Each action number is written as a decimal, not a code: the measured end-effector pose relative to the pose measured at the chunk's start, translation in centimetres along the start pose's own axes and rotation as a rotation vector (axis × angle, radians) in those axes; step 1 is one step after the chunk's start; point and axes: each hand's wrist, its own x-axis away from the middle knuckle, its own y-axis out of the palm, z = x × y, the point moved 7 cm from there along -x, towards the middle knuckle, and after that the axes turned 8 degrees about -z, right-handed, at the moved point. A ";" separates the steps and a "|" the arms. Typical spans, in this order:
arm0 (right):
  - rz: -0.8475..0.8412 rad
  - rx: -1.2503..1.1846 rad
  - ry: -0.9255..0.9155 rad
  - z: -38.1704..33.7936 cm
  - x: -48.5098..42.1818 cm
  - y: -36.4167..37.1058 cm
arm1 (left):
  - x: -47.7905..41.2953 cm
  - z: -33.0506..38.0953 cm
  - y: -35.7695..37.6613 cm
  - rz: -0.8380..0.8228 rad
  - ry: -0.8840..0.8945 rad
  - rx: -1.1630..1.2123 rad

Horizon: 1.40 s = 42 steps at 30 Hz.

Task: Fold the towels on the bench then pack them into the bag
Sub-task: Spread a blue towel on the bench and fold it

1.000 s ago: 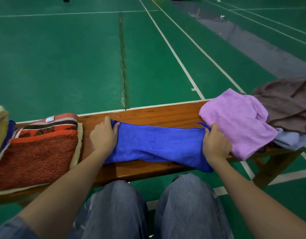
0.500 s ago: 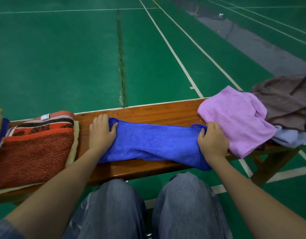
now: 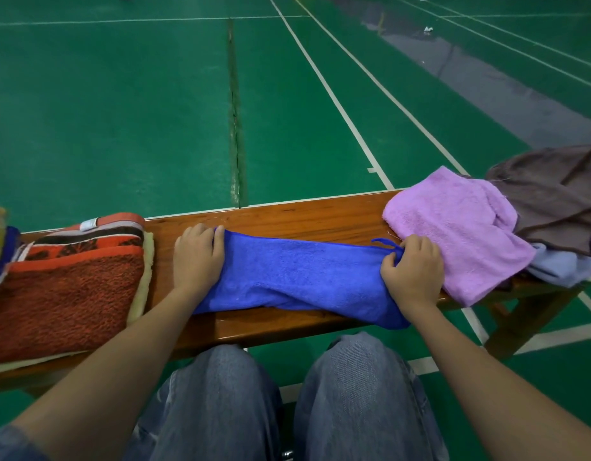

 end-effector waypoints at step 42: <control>-0.210 -0.713 0.072 -6.3 -3.3 -8.5 | 1.7 -3.7 -15.2 0.050 -0.217 0.813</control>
